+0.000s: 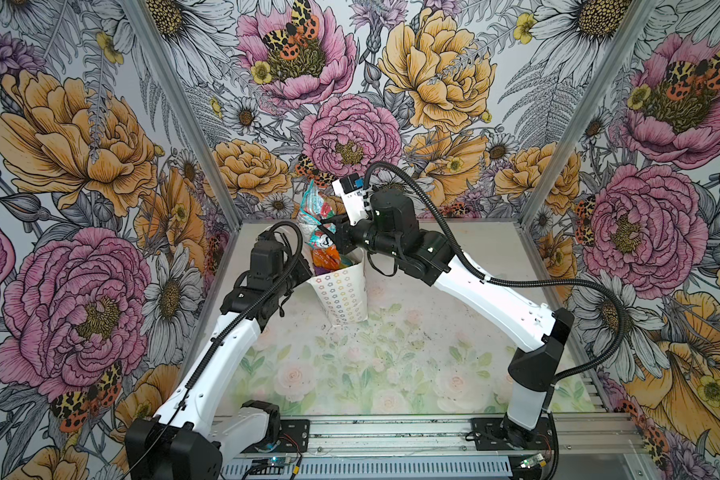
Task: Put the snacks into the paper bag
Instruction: 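Lower the teal packet into the bag and open the right gripper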
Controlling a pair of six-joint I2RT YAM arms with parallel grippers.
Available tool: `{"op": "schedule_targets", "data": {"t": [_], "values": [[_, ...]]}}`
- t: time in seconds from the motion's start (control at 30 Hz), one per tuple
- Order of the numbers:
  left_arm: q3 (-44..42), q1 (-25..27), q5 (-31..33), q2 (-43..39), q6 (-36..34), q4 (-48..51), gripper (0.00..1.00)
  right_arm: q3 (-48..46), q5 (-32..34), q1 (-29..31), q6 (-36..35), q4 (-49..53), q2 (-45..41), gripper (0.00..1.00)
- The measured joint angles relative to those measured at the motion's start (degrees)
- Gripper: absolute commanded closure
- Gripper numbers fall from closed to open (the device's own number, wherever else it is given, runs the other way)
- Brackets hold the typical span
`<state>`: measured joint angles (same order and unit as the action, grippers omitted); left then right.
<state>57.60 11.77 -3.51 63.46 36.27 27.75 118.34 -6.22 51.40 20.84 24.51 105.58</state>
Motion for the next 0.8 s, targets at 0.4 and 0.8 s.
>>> {"op": "schedule_targets", "data": {"t": [0.4, 0.8], "values": [[-0.13, 0.00, 0.00, 0.00, 0.00, -0.17, 1.00, 0.87, 0.02, -3.43, 2.78, -0.13, 4.74, 0.97], [-0.13, 0.00, 0.00, 0.00, -0.02, -0.20, 1.00, 2.23, -2.16, -5.97, 5.27, 2.99, 10.95, 0.93]]}}
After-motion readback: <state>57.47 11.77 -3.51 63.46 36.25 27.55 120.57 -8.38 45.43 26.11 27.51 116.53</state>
